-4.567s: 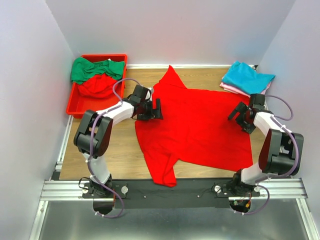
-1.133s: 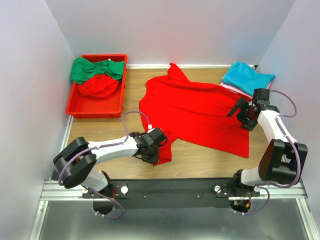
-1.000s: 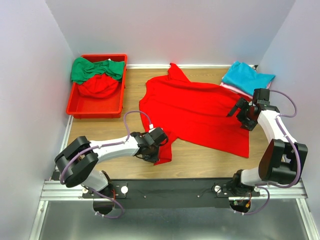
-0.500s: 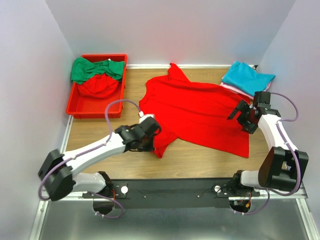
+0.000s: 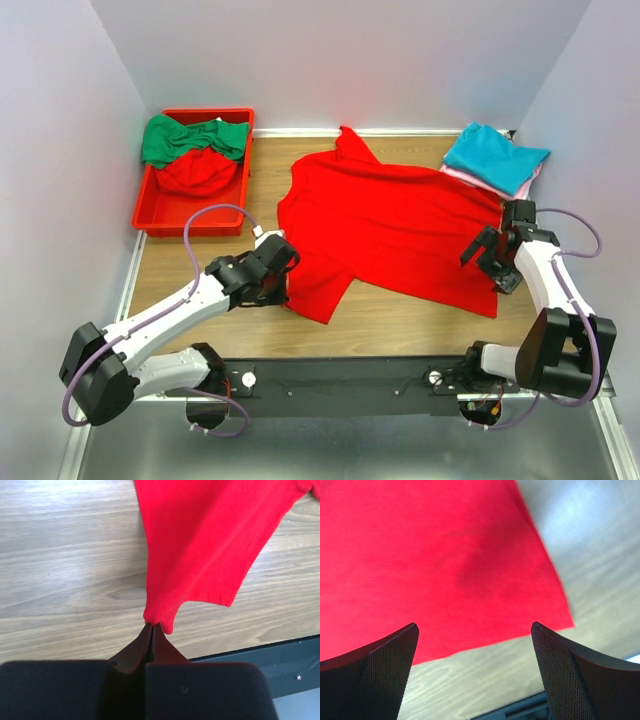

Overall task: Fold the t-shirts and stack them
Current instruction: Fold the tshirt

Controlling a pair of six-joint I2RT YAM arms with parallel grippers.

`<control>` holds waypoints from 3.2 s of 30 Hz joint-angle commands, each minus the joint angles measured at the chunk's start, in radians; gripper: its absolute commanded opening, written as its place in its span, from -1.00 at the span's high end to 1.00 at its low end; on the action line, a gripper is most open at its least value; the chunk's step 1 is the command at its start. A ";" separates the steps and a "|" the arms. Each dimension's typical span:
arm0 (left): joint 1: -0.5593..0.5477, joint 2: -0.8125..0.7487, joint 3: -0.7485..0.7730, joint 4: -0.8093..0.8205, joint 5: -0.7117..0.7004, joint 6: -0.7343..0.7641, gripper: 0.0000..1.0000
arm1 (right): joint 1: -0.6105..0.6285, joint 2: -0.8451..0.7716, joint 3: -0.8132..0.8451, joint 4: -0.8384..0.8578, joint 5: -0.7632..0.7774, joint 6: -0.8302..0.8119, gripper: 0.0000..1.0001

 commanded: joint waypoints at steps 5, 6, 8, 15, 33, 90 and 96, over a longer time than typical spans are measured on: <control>0.067 -0.063 -0.024 0.008 0.029 0.062 1.00 | 0.002 0.064 0.036 -0.178 0.087 0.099 -1.00; 0.079 -0.073 -0.027 0.010 0.044 0.076 1.00 | 0.002 0.073 0.025 -0.193 0.075 0.110 -0.99; 0.119 -0.083 -0.033 0.025 0.059 0.090 1.00 | 0.002 0.075 0.005 -0.200 0.031 0.153 -0.95; 0.206 -0.092 -0.021 0.024 0.090 0.194 1.00 | 0.002 0.049 -0.073 -0.221 0.092 0.225 -0.77; 0.318 -0.112 -0.027 0.039 0.166 0.312 1.00 | 0.003 0.029 -0.121 -0.207 0.159 0.321 -0.15; 0.501 -0.003 0.094 0.133 0.216 0.360 1.00 | 0.098 0.257 0.005 -0.042 0.104 0.270 0.96; 0.576 0.054 0.125 0.159 0.231 0.432 1.00 | 0.195 0.371 0.046 -0.003 0.126 0.317 0.97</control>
